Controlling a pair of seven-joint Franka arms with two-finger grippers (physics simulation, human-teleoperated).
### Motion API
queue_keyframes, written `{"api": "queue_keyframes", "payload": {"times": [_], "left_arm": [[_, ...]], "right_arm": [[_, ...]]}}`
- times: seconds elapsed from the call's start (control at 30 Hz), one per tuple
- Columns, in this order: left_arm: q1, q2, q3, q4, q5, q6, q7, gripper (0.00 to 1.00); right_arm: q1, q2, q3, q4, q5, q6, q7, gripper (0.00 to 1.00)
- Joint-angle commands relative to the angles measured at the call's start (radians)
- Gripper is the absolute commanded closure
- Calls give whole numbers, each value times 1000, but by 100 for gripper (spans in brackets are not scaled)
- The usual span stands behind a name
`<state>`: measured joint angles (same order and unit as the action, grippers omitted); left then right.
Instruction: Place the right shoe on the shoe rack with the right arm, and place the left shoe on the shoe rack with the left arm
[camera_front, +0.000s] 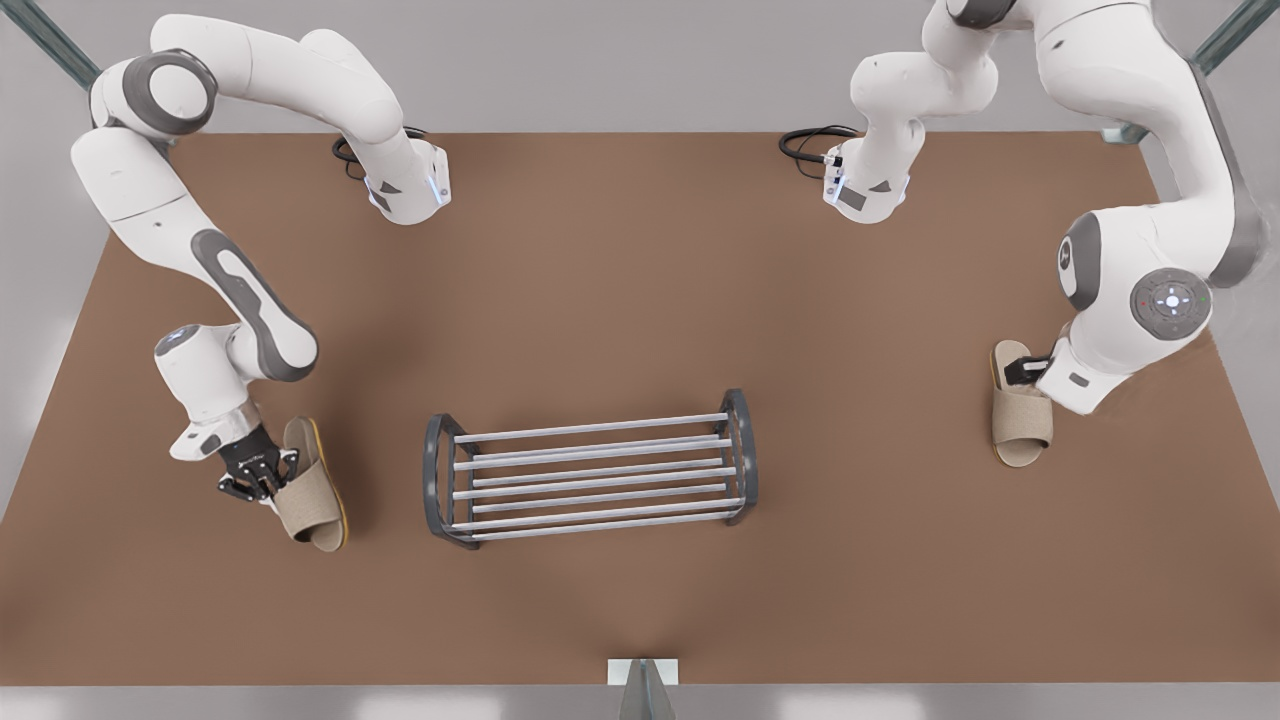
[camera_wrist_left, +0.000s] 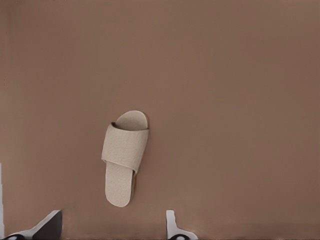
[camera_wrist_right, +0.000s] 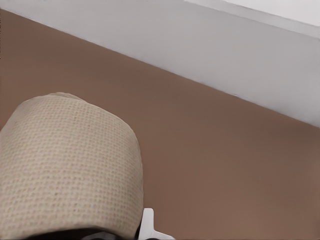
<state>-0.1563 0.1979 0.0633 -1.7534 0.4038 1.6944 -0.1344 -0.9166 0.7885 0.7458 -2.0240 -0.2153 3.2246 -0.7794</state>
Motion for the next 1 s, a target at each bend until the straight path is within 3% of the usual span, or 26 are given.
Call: {"api": "queue_keyframes", "payload": {"times": [0.0,0.03,0.1,0.2,0.33,0.37,0.4,0.43,0.47,0.53,0.57,0.73,0.83,0.97], "left_arm": [[-402,182,-2,-51,591,-384,-1035,0],[-454,350,-11,-38,720,-605,-1303,0],[-489,469,-11,-41,840,-676,-1498,0],[-493,373,104,-343,969,-266,-1739,0],[-456,262,174,-520,1078,131,-2151,0],[-450,216,176,-566,1138,310,-2311,0],[-448,192,204,-590,1259,520,-2449,0],[-450,170,251,-618,1408,663,-2584,0],[-451,156,328,-638,1578,800,-2676,0],[-451,156,476,-637,2007,1043,-3030,0],[-450,156,516,-637,2110,1082,-3169,0],[-454,98,673,-707,2106,1096,-3734,0],[-459,80,765,-719,2101,1087,-3852,0],[-460,100,770,-738,2104,1079,-3872,0]], "right_arm": [[-24,-20,56,33,-13,-66,-11,79],[-56,-20,110,74,-13,-164,-11,79],[-71,-49,170,149,-13,-319,-11,79],[-44,-52,182,269,-13,-494,-6,79],[-2,-55,219,450,-15,-785,38,79],[28,-58,221,481,-16,-830,41,79],[76,-71,221,519,-84,-896,150,79],[88,-71,273,554,-147,-986,279,79],[78,-74,328,557,-202,-1028,334,79],[90,-112,345,554,-214,-1052,426,79],[116,-124,356,557,-232,-1069,494,79],[352,-124,357,715,-403,-1286,908,79],[459,-126,356,720,-458,-1365,1144,79],[588,-126,354,760,-535,-1439,1431,79]]}}
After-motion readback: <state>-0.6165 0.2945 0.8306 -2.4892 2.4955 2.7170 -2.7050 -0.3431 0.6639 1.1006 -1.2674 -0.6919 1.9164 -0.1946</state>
